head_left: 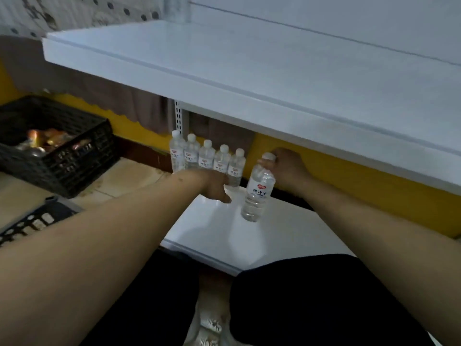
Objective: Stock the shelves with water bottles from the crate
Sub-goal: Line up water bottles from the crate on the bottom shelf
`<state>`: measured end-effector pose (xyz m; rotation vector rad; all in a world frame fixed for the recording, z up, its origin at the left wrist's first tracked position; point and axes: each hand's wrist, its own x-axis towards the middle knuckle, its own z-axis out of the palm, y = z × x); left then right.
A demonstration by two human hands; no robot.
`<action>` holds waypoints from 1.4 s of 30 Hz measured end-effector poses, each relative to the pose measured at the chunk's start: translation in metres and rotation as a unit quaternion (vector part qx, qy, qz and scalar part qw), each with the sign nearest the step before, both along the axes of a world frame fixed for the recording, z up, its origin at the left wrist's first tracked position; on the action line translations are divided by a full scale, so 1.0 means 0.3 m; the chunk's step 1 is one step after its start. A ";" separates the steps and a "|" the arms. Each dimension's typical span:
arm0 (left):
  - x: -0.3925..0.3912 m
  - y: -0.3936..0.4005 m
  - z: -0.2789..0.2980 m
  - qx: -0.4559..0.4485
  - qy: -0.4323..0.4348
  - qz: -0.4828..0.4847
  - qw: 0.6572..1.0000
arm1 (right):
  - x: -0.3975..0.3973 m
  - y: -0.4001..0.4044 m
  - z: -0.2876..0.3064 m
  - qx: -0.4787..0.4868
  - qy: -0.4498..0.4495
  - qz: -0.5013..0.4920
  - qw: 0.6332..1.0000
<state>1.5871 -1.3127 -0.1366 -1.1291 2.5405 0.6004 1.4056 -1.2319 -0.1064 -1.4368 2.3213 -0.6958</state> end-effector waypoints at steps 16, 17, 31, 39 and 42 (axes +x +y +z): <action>0.031 -0.324 -0.366 -0.100 -0.001 0.041 0.994 | -0.197 -0.567 -0.472 0.076 0.008 -0.082 0.994; 0.028 -0.320 -0.370 -0.097 -0.004 0.037 0.995 | -0.201 -0.583 -0.489 0.083 0.022 -0.083 0.993; -0.025 -0.249 -0.402 -0.066 -0.034 -0.060 0.995 | -0.246 -0.616 -0.526 0.092 0.015 -0.086 0.992; -0.049 -0.237 -0.409 -0.070 -0.044 -0.082 0.993 | -0.257 -0.594 -0.535 0.021 -0.008 -0.101 0.995; -0.052 -0.237 -0.413 -0.072 -0.046 -0.084 0.993 | -0.254 -0.606 -0.537 0.037 -0.010 -0.092 0.995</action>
